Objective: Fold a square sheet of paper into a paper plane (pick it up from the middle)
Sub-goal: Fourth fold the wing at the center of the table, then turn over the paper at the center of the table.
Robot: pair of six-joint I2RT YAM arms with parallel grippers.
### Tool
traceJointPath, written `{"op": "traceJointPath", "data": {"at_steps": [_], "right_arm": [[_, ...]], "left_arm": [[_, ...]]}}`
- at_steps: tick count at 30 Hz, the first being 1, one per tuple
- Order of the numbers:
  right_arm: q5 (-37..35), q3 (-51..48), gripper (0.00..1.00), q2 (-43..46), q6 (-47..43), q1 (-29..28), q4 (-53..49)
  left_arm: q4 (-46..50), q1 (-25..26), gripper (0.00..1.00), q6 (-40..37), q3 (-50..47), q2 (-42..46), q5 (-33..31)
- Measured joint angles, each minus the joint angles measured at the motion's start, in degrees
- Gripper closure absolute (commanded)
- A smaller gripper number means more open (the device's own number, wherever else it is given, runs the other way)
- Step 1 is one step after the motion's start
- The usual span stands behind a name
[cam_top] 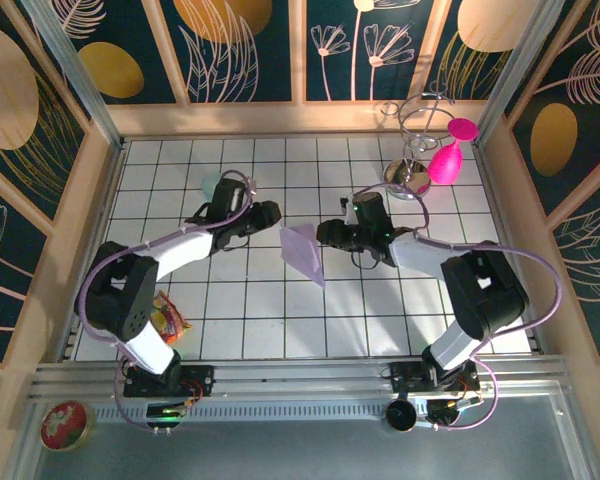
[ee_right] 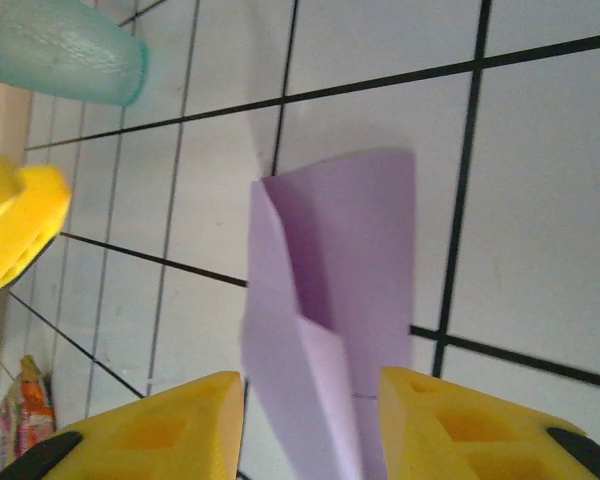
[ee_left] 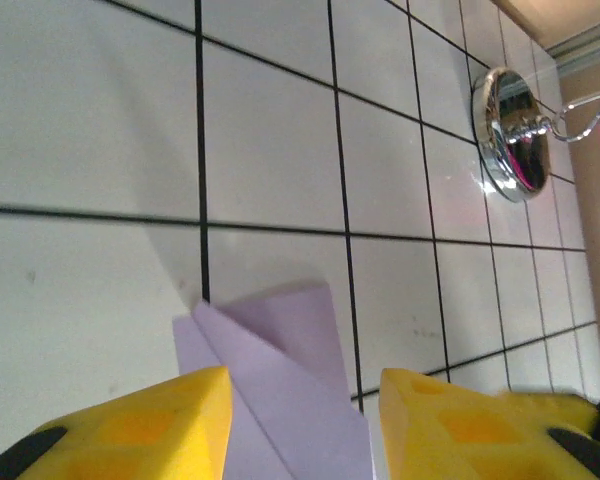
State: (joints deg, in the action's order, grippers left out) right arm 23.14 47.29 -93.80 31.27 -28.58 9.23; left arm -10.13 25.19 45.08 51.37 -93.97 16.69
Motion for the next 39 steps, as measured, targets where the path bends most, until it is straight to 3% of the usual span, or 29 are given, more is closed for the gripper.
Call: {"op": "traceJointPath", "data": {"at_steps": [8, 20, 23, 29, 39], "right_arm": [[6.51, 5.03, 0.67, -8.7, -5.97, 0.39, -0.59], [9.97, 7.87, 0.75, -14.43, -10.05, -1.51, -2.12], [9.92, 7.87, 0.83, -15.08, -10.43, -1.53, -2.27], [9.88, 7.37, 0.95, -14.6, -10.08, -1.51, -1.49], [13.22, 2.1, 0.96, -1.44, -3.32, 1.4, 8.83]], "left_arm": [[-9.66, 0.63, 0.51, 10.23, -11.04, 1.27, 3.72], [-13.86, 1.03, 0.52, 13.55, -11.74, 0.92, 5.46], [-13.84, 1.03, 0.51, 13.55, -11.74, 0.87, 5.44], [-13.81, 1.03, 0.52, 13.55, -11.74, 1.03, 5.42], [-17.97, 1.92, 0.47, 16.15, -12.61, 6.01, 9.09]]}}
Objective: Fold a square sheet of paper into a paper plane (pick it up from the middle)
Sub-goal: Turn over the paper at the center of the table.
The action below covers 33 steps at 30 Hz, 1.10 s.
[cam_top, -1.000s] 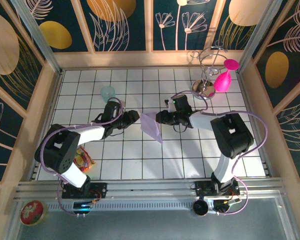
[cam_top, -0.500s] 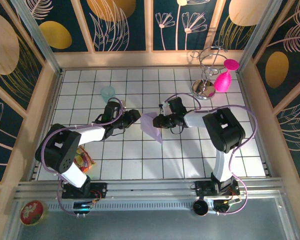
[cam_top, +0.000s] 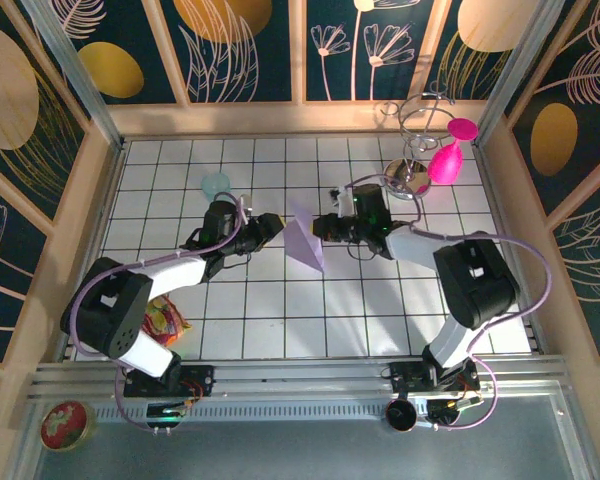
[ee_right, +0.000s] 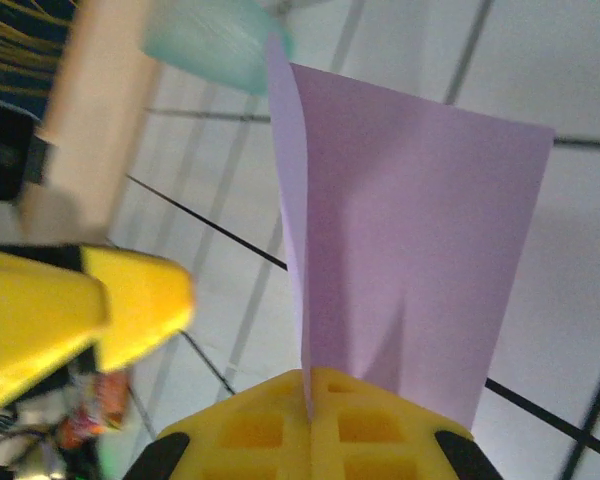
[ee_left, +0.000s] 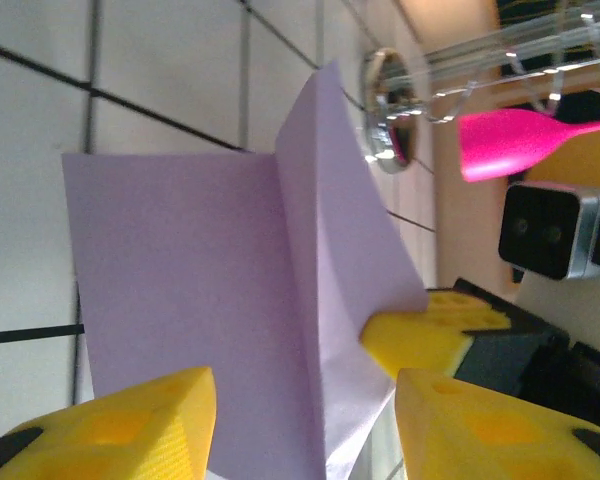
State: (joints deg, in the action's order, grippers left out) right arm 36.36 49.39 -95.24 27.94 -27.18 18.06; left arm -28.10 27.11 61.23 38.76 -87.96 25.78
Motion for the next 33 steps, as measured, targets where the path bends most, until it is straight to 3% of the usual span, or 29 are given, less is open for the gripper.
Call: {"op": "traceJointPath", "data": {"at_steps": [13, 33], "right_arm": [[8.55, -3.04, 0.95, 3.72, 18.16, 1.7, 18.25], [11.98, -3.8, 0.94, 3.72, 29.53, 2.03, 27.5]], "left_arm": [[-14.1, 3.45, 0.43, 2.89, 0.02, 1.62, 6.97], [-19.78, 5.35, 0.68, 2.01, 1.49, -1.09, 11.32]]}}
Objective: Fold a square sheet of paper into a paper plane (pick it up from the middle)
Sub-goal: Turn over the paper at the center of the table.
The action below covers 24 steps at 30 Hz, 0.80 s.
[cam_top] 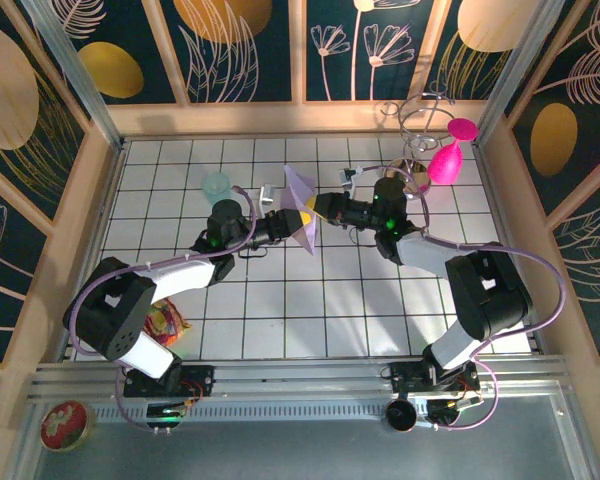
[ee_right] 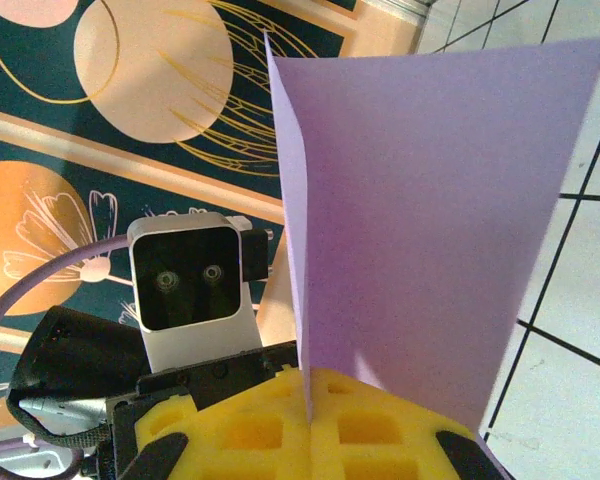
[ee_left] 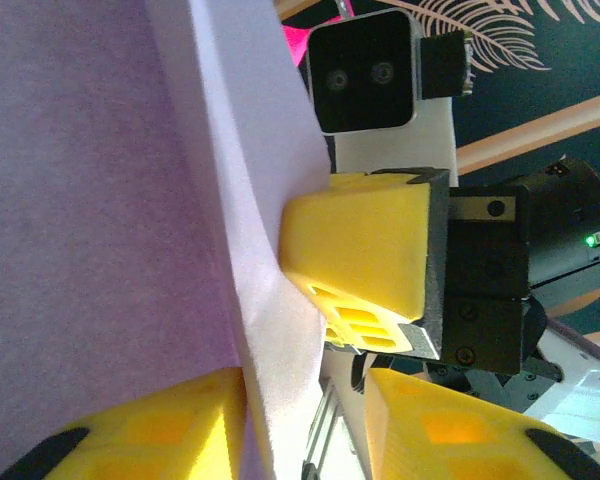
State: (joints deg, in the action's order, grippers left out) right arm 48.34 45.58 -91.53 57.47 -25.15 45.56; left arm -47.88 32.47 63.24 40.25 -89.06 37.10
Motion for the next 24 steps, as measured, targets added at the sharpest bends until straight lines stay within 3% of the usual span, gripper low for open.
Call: {"op": "traceJointPath", "data": {"at_steps": [8, 14, 24], "right_arm": [[0.46, -0.9, 0.9, 0.0, 1.62, 0.59, 1.73], [0.85, -1.03, 0.75, 0.02, 1.7, 1.25, 1.62], [-3.43, -1.33, 0.53, 5.84, -4.57, 4.87, -9.88]], "left_arm": [[-1.27, 0.13, 0.77, 0.0, 0.11, -0.5, 0.15], [-1.57, 0.13, 0.87, -0.22, 0.11, -0.59, -0.11], [3.58, 0.13, 0.88, -4.96, 1.51, -0.52, -1.75]]}}
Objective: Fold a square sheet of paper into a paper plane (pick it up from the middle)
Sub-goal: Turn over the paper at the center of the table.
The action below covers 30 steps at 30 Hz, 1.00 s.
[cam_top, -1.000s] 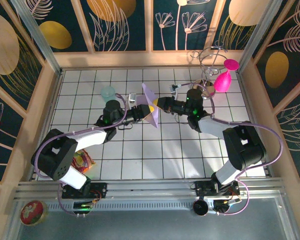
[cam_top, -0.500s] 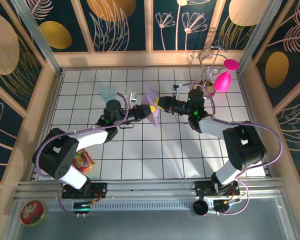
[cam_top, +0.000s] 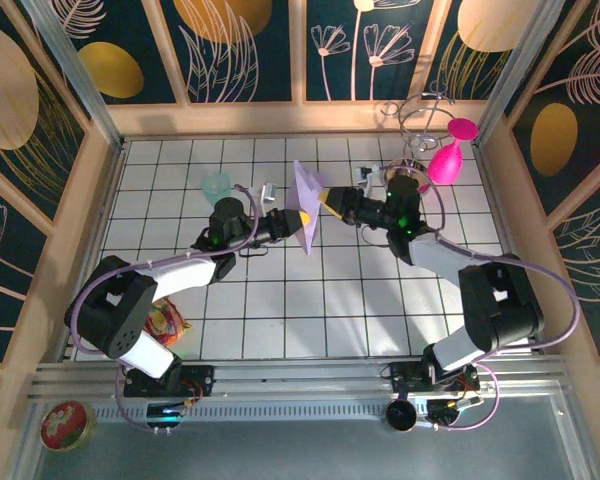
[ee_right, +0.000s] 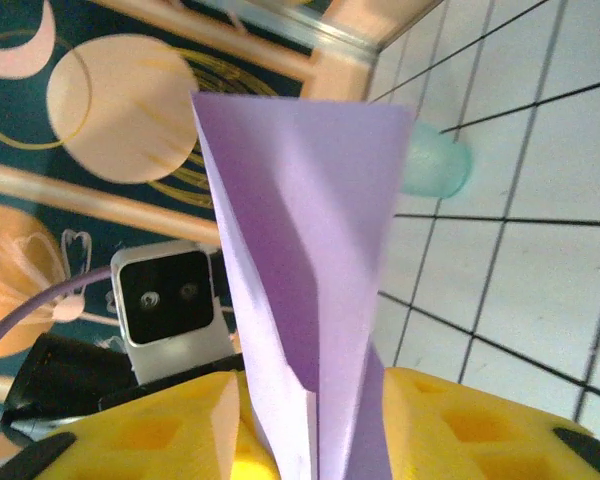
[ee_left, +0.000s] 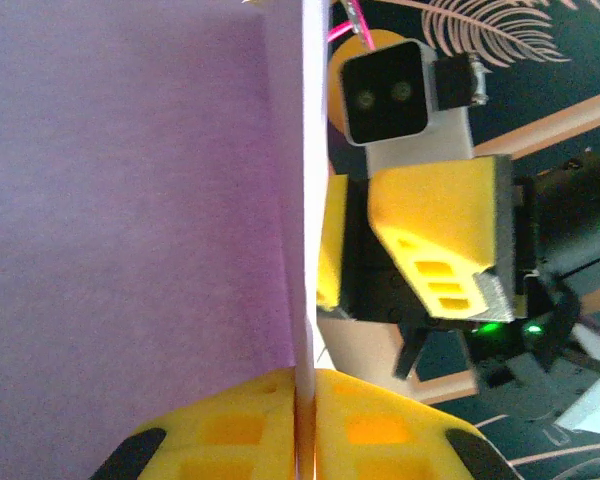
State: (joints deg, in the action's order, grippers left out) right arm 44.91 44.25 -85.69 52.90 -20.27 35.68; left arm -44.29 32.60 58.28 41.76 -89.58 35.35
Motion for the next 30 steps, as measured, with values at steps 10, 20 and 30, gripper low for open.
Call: {"op": "traceJointPath", "data": {"at_steps": [10, 20, 30], "right_arm": [[-18.21, 0.07, 0.48, 9.68, -13.55, 2.19, -21.99], [-29.16, 0.0, 0.48, 12.44, -17.7, 2.19, -30.18], [-32.02, -0.55, 0.48, 12.48, -18.12, 2.23, -32.09]], "left_arm": [[33.27, 0.04, 0.88, -18.64, 12.33, 1.27, -17.18], [60.74, 2.47, 0.89, -30.03, 26.75, -6.67, -47.43], [74.12, 7.98, 0.9, -31.1, 33.22, -21.94, -70.38]]}}
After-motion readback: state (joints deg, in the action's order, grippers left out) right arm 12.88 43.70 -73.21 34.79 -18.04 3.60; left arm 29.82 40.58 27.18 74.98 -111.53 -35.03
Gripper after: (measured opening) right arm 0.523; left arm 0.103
